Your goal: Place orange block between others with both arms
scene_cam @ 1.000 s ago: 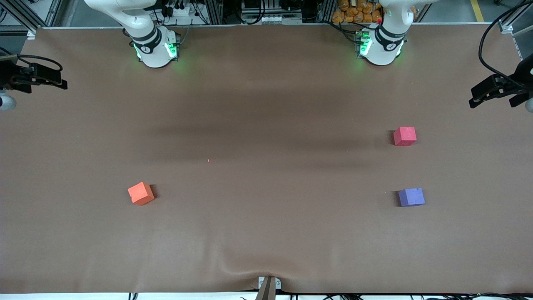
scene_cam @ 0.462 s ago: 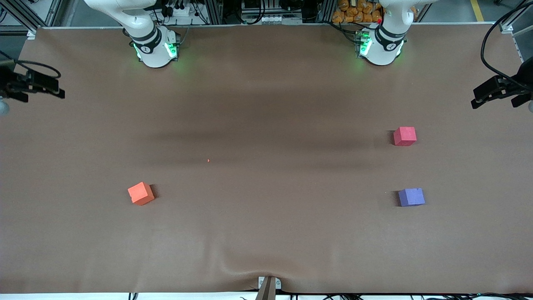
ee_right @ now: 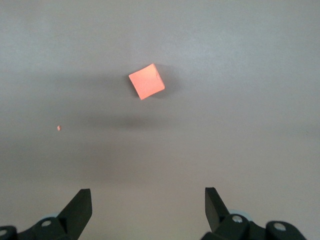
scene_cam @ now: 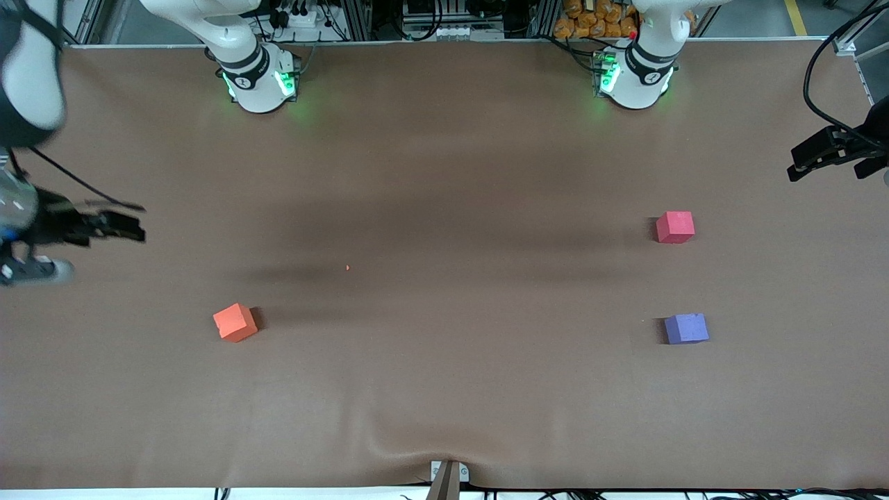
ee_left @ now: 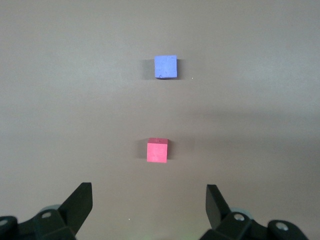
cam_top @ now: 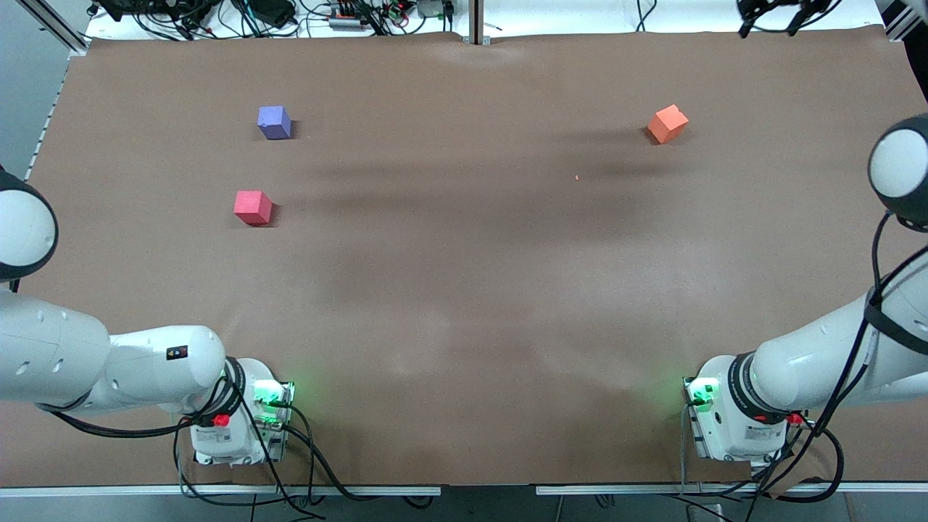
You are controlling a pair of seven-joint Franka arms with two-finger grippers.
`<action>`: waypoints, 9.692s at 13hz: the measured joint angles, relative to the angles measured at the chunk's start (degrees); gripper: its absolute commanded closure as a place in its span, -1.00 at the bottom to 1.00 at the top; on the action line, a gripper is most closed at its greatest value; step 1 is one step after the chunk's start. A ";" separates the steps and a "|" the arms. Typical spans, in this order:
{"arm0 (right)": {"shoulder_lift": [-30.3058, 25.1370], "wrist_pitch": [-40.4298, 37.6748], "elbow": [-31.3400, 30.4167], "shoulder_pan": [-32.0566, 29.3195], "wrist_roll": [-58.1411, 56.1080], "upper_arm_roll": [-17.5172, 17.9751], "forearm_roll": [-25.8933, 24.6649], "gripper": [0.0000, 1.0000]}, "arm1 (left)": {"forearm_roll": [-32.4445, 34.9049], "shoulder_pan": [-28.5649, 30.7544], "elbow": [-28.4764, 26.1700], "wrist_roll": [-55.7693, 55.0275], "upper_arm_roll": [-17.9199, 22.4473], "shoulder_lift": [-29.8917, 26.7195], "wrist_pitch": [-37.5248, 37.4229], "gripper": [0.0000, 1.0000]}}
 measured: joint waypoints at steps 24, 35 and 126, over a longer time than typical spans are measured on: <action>28.37 25.68 -0.10 1.82 -20.37 0.22 6.45 -1.00 | 0.00 0.19 0.52 0.00 0.01 -0.31 0.26 -1.00; 29.08 28.03 -2.31 2.54 -20.61 0.30 6.45 0.18 | 0.00 2.51 0.66 0.00 0.03 -0.35 0.61 -1.00; -10.88 -16.45 5.49 -9.07 -6.43 5.30 -2.61 -1.00 | 7.76 -33.15 -2.43 -26.72 -11.43 41.52 29.54 -1.00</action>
